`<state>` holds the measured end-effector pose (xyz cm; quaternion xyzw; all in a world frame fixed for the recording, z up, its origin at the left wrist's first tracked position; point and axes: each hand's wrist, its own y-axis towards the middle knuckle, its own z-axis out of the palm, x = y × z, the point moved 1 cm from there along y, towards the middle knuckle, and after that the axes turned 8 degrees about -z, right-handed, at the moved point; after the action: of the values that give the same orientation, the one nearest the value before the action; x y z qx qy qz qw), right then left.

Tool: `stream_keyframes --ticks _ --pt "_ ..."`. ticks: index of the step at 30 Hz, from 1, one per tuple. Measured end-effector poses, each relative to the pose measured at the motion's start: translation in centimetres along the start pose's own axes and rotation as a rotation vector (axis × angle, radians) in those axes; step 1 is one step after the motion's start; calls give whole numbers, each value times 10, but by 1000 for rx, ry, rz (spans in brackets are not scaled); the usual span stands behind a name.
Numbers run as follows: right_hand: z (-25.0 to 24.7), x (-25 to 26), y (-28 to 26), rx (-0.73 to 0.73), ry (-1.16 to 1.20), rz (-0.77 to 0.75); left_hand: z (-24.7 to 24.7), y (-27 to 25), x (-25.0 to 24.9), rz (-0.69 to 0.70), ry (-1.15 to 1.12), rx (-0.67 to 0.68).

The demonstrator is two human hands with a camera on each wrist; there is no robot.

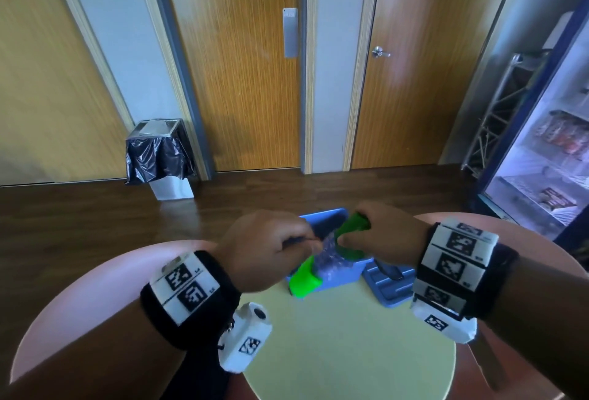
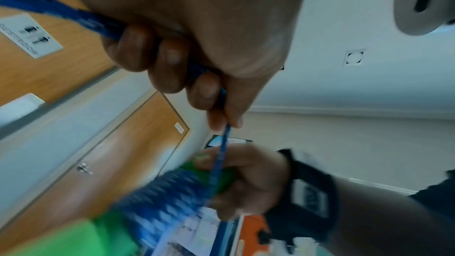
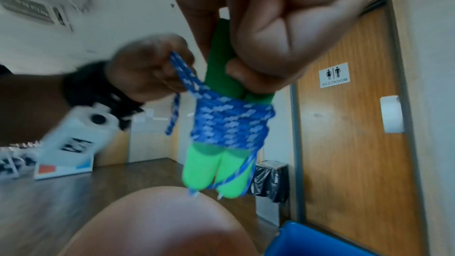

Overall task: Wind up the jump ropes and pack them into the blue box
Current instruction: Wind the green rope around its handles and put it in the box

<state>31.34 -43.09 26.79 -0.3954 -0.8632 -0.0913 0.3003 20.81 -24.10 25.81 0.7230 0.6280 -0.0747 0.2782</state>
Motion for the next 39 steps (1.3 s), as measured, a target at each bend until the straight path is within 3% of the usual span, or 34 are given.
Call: stream_keyframes --ticks 5,11,19,29,35,39 --pt "-4 -10 5 -301 6 51 16 -22 -38 -46 9 47" --pt "0 -10 2 -355 34 16 7 -18 -40 -62 61 4" --pt "-11 4 -6 -67 30 -48 -27 11 -2 106 219 -40" --pt "-22 26 -21 219 406 -66 -10 28 21 60 -178 108" --pt "-23 23 -26 282 500 -92 1 29 19 72 -299 132" --pt "-25 19 -31 315 613 -173 12 22 18 2 -438 205"
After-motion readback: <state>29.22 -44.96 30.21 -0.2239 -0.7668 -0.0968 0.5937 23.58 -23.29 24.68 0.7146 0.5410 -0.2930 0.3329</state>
